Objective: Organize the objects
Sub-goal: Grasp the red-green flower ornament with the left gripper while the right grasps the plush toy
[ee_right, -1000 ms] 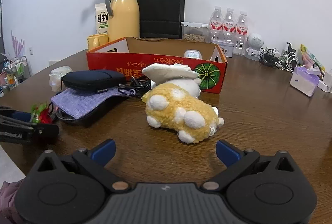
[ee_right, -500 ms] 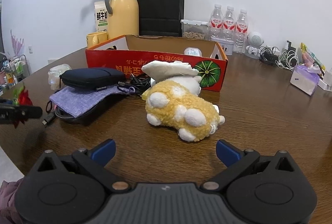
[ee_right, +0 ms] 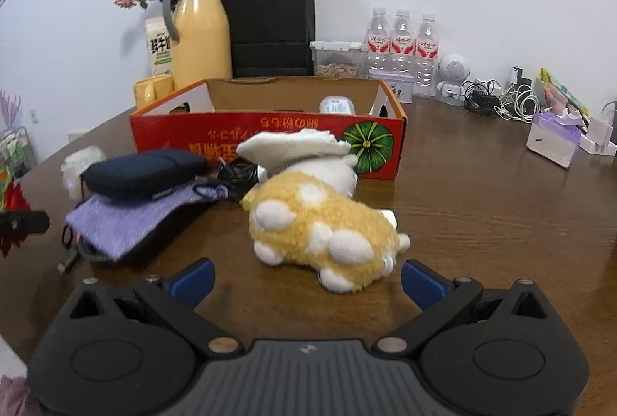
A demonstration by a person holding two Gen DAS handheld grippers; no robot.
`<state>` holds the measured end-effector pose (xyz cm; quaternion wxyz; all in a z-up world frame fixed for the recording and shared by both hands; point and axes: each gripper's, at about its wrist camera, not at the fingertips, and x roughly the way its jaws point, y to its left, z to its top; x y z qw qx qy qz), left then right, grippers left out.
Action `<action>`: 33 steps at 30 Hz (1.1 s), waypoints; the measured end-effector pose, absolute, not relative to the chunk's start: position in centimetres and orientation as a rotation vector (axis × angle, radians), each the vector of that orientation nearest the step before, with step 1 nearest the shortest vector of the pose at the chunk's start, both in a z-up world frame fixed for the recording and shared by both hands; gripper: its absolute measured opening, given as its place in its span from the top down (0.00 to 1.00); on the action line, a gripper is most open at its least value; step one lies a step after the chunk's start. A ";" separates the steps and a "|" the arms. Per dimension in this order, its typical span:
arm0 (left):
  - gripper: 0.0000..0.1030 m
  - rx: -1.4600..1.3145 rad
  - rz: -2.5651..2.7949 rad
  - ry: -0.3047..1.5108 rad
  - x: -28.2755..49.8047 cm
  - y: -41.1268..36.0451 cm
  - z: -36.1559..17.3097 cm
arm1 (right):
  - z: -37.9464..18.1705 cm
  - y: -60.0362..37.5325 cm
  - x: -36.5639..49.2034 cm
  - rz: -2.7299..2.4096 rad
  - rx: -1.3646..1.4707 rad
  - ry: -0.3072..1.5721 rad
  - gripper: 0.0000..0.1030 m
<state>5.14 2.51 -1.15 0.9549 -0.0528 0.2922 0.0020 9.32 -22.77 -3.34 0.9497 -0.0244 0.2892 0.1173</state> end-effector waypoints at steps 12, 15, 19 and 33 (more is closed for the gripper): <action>0.63 -0.129 -0.011 0.611 6.8 3.4 -1.7 | -3.6 -21.6 12.8 0.141 0.013 0.582 0.00; 0.63 -0.133 -0.019 0.612 7.1 3.5 -1.8 | -3.6 -21.7 13.5 0.120 0.024 0.583 0.00; 0.63 -0.139 -0.022 0.612 7.5 3.8 -1.9 | -3.8 -21.8 14.5 0.098 0.047 0.589 0.00; 0.63 -0.160 -0.001 0.621 8.0 4.7 -2.2 | -4.6 -22.0 16.3 0.104 0.059 0.616 0.00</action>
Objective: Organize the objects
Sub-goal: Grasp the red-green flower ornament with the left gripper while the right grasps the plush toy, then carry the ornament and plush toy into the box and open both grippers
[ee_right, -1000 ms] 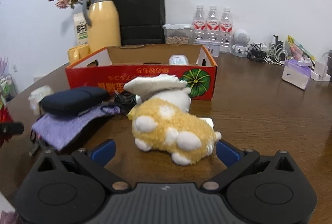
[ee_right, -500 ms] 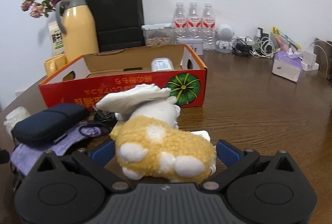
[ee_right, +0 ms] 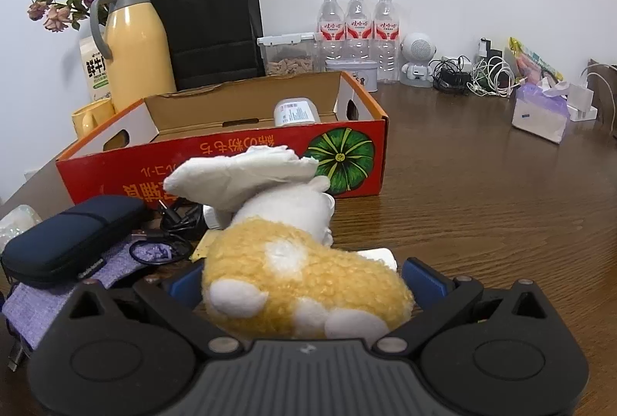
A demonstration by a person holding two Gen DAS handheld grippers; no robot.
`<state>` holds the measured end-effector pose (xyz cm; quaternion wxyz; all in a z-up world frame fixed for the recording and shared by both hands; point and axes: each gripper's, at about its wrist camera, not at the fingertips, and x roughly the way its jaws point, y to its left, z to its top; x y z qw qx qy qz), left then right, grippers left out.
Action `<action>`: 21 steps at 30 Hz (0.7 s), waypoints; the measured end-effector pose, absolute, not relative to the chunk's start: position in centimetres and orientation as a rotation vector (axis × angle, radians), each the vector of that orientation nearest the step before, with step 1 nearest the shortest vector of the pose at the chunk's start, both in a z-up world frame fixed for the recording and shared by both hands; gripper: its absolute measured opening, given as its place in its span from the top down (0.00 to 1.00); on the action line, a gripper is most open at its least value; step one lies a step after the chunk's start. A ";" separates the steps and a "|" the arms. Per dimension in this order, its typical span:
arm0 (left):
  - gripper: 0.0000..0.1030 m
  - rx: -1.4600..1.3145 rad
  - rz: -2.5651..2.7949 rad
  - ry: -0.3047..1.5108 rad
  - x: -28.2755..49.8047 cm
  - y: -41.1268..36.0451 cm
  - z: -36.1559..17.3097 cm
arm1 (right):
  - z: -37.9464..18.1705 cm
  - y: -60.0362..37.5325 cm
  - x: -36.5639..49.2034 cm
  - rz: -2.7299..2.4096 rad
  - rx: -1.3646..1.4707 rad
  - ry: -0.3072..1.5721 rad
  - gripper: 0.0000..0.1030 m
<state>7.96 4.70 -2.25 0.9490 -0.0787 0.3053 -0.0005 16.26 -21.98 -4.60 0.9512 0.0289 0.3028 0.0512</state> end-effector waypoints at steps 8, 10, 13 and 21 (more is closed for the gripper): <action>0.63 -0.154 0.006 0.612 7.6 4.5 -1.8 | -4.3 -22.5 15.0 0.170 0.031 0.586 0.11; 0.63 -0.151 0.009 0.609 7.4 4.4 -1.7 | -4.2 -22.7 14.5 0.183 0.028 0.578 0.13; 0.63 -0.146 0.009 0.602 7.0 4.2 -1.4 | -4.1 -23.1 13.5 0.196 0.019 0.565 0.15; 0.63 -0.126 -0.006 0.578 6.0 3.2 -0.6 | -3.2 -24.4 10.4 0.212 -0.017 0.516 0.17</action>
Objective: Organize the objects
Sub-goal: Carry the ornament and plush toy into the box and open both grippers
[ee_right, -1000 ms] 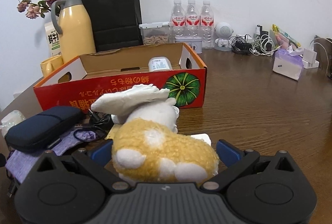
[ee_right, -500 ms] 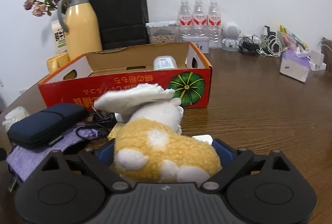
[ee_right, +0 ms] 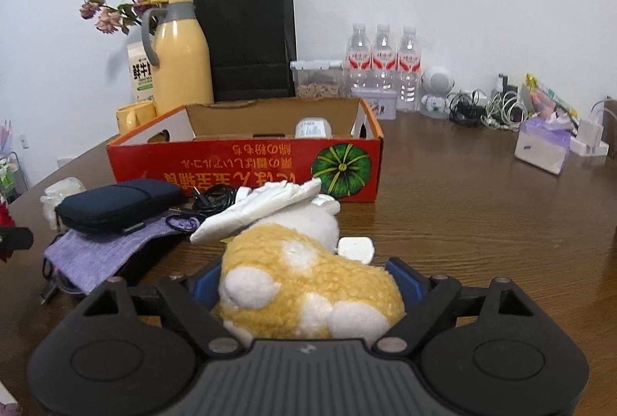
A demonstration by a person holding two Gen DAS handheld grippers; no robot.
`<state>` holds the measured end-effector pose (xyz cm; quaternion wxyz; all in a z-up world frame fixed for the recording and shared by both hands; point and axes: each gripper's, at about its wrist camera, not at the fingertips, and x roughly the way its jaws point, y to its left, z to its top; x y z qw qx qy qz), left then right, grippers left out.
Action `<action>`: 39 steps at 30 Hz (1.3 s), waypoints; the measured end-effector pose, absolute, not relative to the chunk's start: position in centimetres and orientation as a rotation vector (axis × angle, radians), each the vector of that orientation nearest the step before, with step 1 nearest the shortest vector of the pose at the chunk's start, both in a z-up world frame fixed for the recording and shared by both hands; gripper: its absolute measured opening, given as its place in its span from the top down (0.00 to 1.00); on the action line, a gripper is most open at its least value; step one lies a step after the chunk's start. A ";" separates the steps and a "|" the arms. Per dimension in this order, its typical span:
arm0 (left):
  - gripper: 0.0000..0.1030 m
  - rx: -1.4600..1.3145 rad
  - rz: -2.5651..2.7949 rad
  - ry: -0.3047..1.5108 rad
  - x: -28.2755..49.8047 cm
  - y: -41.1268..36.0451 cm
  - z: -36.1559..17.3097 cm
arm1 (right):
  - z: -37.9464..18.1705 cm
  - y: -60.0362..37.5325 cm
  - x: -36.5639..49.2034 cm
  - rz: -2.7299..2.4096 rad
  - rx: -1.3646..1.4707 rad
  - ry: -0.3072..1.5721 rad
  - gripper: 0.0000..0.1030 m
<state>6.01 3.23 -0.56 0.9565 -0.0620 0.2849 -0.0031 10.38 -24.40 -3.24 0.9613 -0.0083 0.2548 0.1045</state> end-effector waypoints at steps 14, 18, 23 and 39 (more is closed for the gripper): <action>0.63 -0.100 -0.031 0.538 4.2 1.8 0.9 | -1.8 -22.2 7.4 0.287 -0.214 0.449 0.17; 0.63 -0.086 -0.056 0.541 4.4 0.9 0.9 | -3.2 -20.8 7.9 0.323 -0.249 0.498 0.17; 0.63 -0.086 -0.058 0.550 4.8 0.9 0.6 | -3.6 -21.2 8.0 0.277 -0.275 0.502 0.17; 0.63 -0.063 -0.076 0.513 6.6 0.3 1.7 | 0.1 -22.8 9.6 0.215 -0.281 0.373 0.17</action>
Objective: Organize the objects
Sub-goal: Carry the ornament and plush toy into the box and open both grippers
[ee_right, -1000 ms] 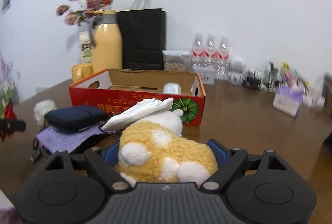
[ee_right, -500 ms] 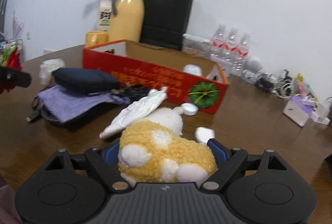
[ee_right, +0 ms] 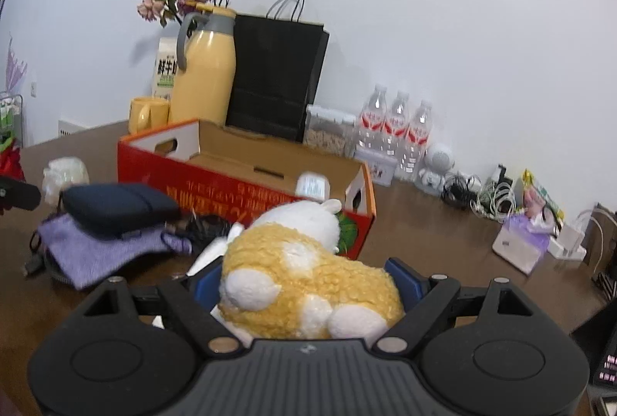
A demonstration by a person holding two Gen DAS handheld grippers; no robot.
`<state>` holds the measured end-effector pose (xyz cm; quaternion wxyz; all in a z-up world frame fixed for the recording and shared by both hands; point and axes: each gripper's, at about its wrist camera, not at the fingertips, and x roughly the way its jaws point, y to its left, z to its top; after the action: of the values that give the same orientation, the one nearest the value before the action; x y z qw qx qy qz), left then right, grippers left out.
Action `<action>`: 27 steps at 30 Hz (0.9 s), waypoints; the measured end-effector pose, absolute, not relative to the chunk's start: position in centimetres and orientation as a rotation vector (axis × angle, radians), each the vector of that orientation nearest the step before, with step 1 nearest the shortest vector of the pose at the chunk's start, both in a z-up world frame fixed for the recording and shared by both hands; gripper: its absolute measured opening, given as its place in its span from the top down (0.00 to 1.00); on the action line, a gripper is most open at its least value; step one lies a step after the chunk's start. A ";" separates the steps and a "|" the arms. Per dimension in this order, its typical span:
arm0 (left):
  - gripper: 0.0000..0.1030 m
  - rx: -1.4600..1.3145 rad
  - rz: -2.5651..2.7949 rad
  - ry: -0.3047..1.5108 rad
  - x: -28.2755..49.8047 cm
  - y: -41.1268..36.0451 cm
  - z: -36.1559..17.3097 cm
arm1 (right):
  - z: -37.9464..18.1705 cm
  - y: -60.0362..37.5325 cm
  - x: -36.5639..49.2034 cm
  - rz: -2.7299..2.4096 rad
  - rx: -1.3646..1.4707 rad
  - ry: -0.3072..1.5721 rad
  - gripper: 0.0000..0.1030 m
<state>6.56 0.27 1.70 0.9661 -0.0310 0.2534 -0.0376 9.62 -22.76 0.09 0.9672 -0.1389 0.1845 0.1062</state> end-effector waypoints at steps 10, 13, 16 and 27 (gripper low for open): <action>0.63 -0.061 -0.088 0.440 11.8 -0.7 4.7 | 3.3 -21.5 13.9 0.270 -0.278 0.285 0.17; 0.63 -0.065 -0.084 0.418 14.1 -0.9 5.7 | 3.9 -21.0 16.2 0.283 -0.280 0.277 0.17; 0.63 -0.069 -0.079 0.414 16.8 -1.1 6.3 | 4.3 -20.3 18.6 0.294 -0.275 0.279 0.17; 0.63 -0.111 -0.032 0.485 28.3 -1.0 5.4 | 3.7 -18.3 28.5 0.331 -0.249 0.309 0.17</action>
<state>28.27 -1.03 5.44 0.9690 -0.0549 0.2402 -0.0159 28.51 -18.27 3.72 0.9668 -0.1231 0.1529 0.1636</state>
